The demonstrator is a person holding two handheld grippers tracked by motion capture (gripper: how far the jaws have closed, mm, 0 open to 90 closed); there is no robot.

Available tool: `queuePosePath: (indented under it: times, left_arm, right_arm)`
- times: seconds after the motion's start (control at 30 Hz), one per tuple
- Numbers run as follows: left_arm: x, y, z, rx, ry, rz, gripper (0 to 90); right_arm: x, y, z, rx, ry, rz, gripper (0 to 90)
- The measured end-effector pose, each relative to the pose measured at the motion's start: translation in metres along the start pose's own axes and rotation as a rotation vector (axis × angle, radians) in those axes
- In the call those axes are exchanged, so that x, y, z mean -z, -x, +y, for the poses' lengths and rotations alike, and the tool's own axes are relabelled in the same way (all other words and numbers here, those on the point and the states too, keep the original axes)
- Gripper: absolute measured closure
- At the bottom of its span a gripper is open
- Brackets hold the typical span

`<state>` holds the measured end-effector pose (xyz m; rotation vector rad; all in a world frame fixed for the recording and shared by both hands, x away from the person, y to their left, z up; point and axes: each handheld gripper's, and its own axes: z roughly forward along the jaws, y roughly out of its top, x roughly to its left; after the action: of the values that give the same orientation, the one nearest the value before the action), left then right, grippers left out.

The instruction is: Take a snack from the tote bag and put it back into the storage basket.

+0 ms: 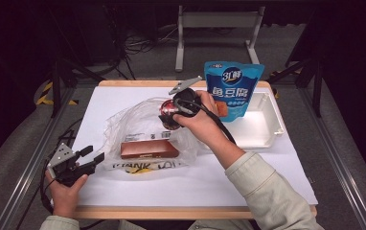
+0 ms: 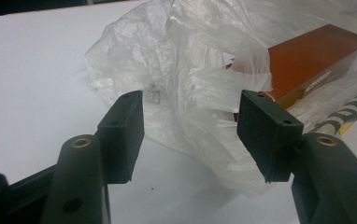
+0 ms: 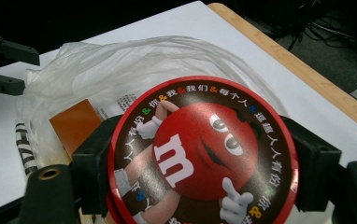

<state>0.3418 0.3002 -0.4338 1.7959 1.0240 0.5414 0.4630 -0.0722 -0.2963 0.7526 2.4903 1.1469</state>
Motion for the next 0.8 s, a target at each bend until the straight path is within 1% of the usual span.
queuePosePath:
  times: [0.03, 0.07, 0.1, 0.13, 0.4, 0.6, 0.8]
  left_arm:
    - [0.000, 0.000, 0.000, 0.000, 0.000, 0.000, 41.5]
    - [-0.001, 0.000, 0.000, 0.001, -0.001, -0.002, 41.6]
    - [-0.001, 0.000, 0.000, 0.001, -0.001, -0.003, 41.6]
    - [-0.001, 0.000, 0.000, 0.005, 0.000, -0.004, 41.6]
    - [-0.002, 0.000, 0.001, 0.008, 0.004, 0.004, 41.4]
    - [-0.001, 0.000, 0.000, 0.014, 0.005, 0.006, 41.3]
    - [-0.001, 0.000, 0.000, 0.013, 0.004, 0.008, 41.3]
  right_arm:
    - [0.000, 0.000, 0.000, 0.000, 0.000, 0.000, 25.3]
    - [0.006, 0.002, -0.001, 0.005, 0.001, -0.009, 25.3]
    - [0.008, 0.003, -0.001, 0.005, 0.001, -0.014, 25.3]
    - [0.008, 0.003, -0.001, 0.005, 0.001, -0.014, 25.3]
    - [0.028, 0.011, -0.005, 0.001, 0.001, -0.027, 25.4]
    - [0.043, 0.021, -0.010, -0.009, -0.002, -0.050, 25.4]
    - [0.056, 0.030, -0.015, -0.015, -0.005, -0.064, 25.5]
